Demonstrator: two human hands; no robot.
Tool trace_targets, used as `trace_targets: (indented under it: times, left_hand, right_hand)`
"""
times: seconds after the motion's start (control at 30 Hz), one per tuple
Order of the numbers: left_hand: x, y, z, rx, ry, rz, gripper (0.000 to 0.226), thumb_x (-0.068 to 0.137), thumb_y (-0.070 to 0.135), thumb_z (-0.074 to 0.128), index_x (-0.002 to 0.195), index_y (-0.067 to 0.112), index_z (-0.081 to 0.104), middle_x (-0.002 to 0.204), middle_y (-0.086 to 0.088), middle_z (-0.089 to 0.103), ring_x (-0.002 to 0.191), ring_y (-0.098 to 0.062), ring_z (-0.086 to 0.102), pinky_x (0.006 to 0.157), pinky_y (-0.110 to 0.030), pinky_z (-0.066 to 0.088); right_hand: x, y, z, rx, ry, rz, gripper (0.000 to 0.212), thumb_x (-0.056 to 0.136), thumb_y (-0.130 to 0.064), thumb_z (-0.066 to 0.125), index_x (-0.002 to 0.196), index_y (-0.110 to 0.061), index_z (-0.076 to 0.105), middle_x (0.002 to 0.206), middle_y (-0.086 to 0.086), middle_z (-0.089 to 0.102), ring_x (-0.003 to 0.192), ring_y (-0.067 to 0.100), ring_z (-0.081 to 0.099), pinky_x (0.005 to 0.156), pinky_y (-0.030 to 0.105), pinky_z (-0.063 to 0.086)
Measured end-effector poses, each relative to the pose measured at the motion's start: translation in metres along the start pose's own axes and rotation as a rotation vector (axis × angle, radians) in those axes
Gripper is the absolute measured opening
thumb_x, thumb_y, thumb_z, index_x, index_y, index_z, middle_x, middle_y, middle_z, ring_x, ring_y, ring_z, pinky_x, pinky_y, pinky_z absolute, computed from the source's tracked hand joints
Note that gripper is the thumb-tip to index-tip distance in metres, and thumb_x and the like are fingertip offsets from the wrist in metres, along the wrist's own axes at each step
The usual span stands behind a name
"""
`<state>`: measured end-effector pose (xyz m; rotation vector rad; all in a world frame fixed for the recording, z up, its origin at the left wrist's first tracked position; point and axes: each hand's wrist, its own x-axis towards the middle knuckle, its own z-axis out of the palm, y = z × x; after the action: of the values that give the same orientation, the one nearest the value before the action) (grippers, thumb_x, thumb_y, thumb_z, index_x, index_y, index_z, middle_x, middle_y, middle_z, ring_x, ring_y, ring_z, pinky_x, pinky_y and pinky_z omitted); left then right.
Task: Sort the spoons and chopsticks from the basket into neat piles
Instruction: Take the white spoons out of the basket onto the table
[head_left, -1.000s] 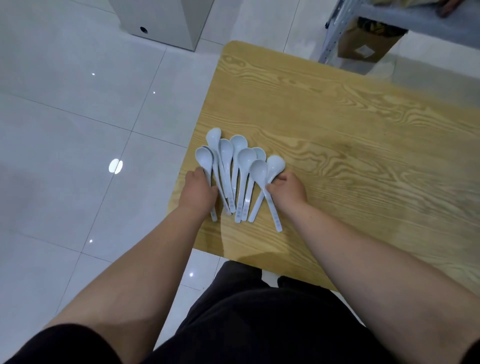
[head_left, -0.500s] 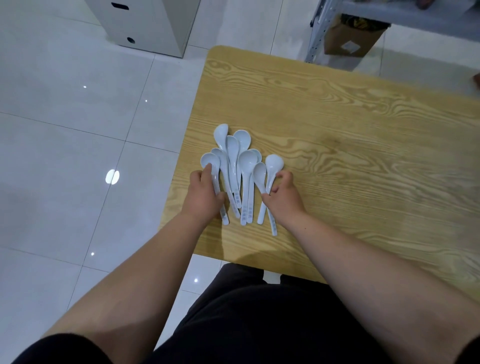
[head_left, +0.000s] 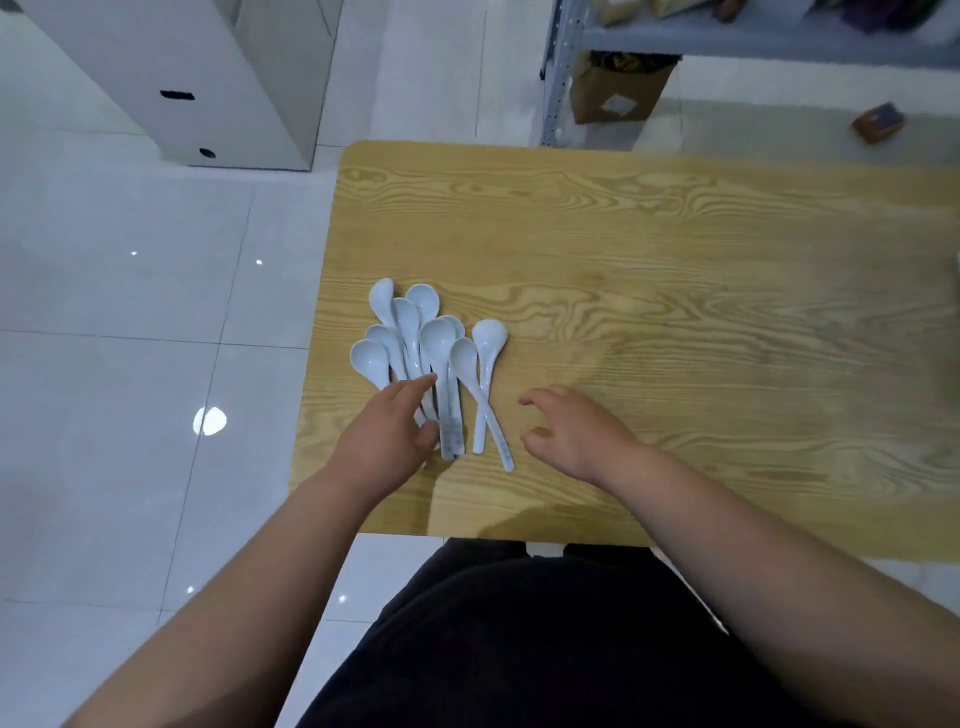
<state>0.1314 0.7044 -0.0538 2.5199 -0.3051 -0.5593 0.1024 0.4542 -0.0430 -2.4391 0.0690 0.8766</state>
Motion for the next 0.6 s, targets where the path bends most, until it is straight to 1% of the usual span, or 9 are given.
trace_targets:
  times: [0.07,0.17,0.27,0.4,0.47,0.53,0.6]
  left_hand:
    - [-0.008,0.022,0.005,-0.057,-0.035,0.065,0.047,0.092,0.02,0.063,0.138,0.022,0.054,0.131,0.006,0.059,0.122,-0.01,0.053,0.097,-0.027,0.044]
    - [-0.02,0.056,0.024,-0.146,-0.105,0.142,0.041,0.09,0.019,0.066,0.13,0.024,0.06,0.119,0.01,0.061,0.11,-0.003,0.057,0.095,-0.029,0.049]
    - [-0.025,0.098,0.049,-0.164,-0.194,0.223,0.039,0.09,0.02,0.066,0.129,0.025,0.059,0.117,0.012,0.06,0.109,0.0,0.057,0.095,-0.025,0.05]
    - [-0.029,0.169,0.091,-0.165,-0.266,0.292,0.038,0.091,0.019,0.066,0.127,0.027,0.058,0.116,0.015,0.059,0.109,0.0,0.058,0.094,-0.023,0.05]
    - [-0.034,0.21,0.116,-0.165,-0.272,0.312,0.036,0.091,0.016,0.066,0.125,0.028,0.059,0.113,0.016,0.06,0.107,-0.001,0.059,0.092,-0.024,0.051]
    - [-0.04,0.252,0.142,-0.174,-0.275,0.327,0.035,0.091,0.013,0.066,0.12,0.03,0.059,0.11,0.015,0.062,0.104,-0.001,0.06,0.089,-0.022,0.051]
    - [-0.049,0.294,0.168,-0.183,-0.28,0.329,0.034,0.092,0.01,0.065,0.117,0.031,0.059,0.108,0.014,0.064,0.102,0.001,0.06,0.085,-0.014,0.049]
  right_hand:
    - [-0.03,0.021,-0.005,0.023,0.049,-0.007,0.049,0.096,-0.037,0.058,0.143,-0.024,0.05,0.145,-0.002,0.05,0.133,0.018,0.046,0.108,0.033,0.039]
    - [-0.081,0.06,-0.007,0.205,0.136,0.049,0.038,0.096,-0.035,0.063,0.132,-0.026,0.058,0.13,-0.009,0.06,0.12,0.008,0.056,0.101,0.029,0.047]
    - [-0.135,0.106,-0.003,0.419,0.254,0.13,0.028,0.095,-0.029,0.065,0.124,-0.027,0.064,0.12,-0.015,0.064,0.111,-0.002,0.058,0.097,0.025,0.049]
    - [-0.211,0.178,0.002,0.597,0.4,0.241,0.022,0.096,-0.023,0.065,0.117,-0.03,0.064,0.116,-0.021,0.063,0.107,-0.011,0.056,0.087,0.011,0.044]
    - [-0.25,0.217,0.006,0.647,0.459,0.275,0.021,0.096,-0.022,0.066,0.113,-0.033,0.063,0.113,-0.021,0.064,0.104,-0.014,0.057,0.086,0.011,0.043]
    - [-0.287,0.255,0.009,0.684,0.504,0.297,0.02,0.095,-0.021,0.066,0.11,-0.034,0.063,0.111,-0.02,0.066,0.103,-0.016,0.057,0.089,0.015,0.047]
    - [-0.321,0.291,0.013,0.723,0.523,0.32,0.019,0.095,-0.02,0.066,0.109,-0.033,0.064,0.11,-0.019,0.067,0.103,-0.015,0.058,0.091,0.018,0.048]
